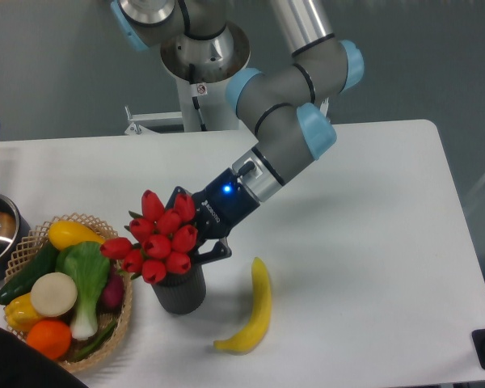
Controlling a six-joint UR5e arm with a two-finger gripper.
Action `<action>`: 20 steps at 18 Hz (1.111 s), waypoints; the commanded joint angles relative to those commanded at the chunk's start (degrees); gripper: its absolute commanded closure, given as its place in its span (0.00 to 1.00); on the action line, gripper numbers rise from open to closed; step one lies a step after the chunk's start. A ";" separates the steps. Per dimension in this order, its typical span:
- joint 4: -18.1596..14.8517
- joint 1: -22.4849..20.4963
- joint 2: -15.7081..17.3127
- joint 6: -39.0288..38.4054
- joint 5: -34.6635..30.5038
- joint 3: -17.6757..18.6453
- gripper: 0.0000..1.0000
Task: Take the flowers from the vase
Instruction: 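Close the gripper on the tulip stems, then lift the gripped tulips up and out of the grey vase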
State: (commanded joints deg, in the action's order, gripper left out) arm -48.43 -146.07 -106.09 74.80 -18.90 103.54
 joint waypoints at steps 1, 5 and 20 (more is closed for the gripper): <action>0.00 -0.09 0.35 -1.05 0.27 -0.35 0.60; 0.00 -0.18 0.70 -5.45 0.62 -2.81 0.60; -0.09 -0.18 6.51 -21.09 3.17 -8.96 0.61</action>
State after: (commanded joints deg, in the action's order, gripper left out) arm -48.52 -146.25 -99.58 53.71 -15.73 94.57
